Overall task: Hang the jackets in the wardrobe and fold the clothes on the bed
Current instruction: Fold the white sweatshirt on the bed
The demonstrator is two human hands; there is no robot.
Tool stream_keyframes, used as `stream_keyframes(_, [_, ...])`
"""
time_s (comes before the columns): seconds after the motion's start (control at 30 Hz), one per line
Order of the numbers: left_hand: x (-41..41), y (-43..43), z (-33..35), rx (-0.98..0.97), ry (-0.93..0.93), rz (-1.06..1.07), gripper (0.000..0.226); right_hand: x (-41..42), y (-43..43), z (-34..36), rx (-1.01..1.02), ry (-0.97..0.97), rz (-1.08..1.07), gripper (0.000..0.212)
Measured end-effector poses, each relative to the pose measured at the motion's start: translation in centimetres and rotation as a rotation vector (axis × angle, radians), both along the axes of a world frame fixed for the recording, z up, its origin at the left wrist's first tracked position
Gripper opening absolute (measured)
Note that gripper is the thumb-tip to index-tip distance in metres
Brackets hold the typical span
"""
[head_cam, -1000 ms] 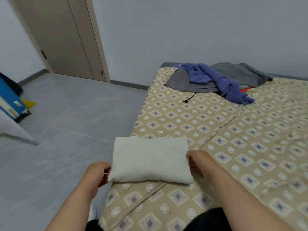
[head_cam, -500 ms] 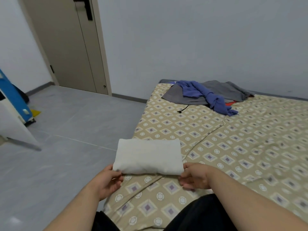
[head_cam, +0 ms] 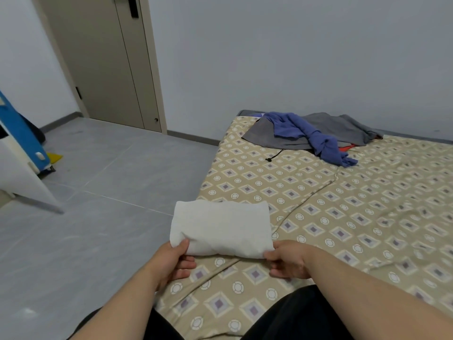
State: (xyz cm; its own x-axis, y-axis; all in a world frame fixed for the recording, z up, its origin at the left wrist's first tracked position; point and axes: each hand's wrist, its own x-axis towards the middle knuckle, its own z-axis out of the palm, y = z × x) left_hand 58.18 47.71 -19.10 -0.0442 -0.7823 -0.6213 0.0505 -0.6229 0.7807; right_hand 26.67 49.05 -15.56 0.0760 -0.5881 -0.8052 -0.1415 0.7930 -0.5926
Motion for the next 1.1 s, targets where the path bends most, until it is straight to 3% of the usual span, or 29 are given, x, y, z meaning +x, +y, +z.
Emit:
stream_keyframes(0.07, [-0.8, -0.3, -0.1, -0.056, -0.018, 0.085, 0.028, 0.4, -0.4, -0.3, -0.022, 0.037, -0.097, 0.006])
stream_keyframes(0.2, [-1.2, -0.1, 0.2, -0.056, 0.034, 0.258, 0.025, 0.6, -0.4, 0.0, -0.025, 0.095, -0.217, 0.025])
stream_keyframes(0.3, [-1.0, 0.8, 0.6, -0.001, 0.066, 0.33, 0.032, 0.6, 0.0, 0.5, 0.018, 0.161, -0.187, 0.026])
stream_keyframes(0.47, [-0.7, 2.7, 1.2, 0.112, -0.064, 0.345, 0.027, 1.4, 1.5, 1.8, 0.068, 0.383, -0.085, 0.012])
stream_keyframes(0.63, [-0.6, 3.7, 1.5, 0.105, -0.194, 0.189, 0.031, 1.8, 2.8, 2.9, 0.009, 0.581, 0.225, 0.011])
stream_keyframes(0.73, [-0.6, 4.0, 1.2, 0.039, -0.279, 0.153, 0.034, 2.5, 2.8, 3.5, -0.163, 0.906, 0.494, 0.008])
stream_keyframes(0.83, [-0.8, 3.9, 0.7, -0.035, -0.34, 0.145, 0.043, 4.3, 3.1, 3.4, -0.541, 1.138, 0.503, 0.048])
stream_keyframes(0.93, [-0.8, 3.6, 0.5, -0.05, -0.345, 0.14, 0.05, 6.3, 3.6, 1.8, -0.803, 1.076, 0.921, 0.065])
stream_keyframes(1.0, [-0.9, 3.6, 0.5, -0.046, -0.359, 0.128, 0.047, 6.5, 3.6, 0.3, -0.682, 1.018, 1.066, 0.071])
stream_keyframes(1.1, [-1.2, 3.7, 1.0, -0.081, -0.403, 0.115, 0.037, 6.1, 3.0, -1.4, -0.496, 1.007, 1.063, 0.072])
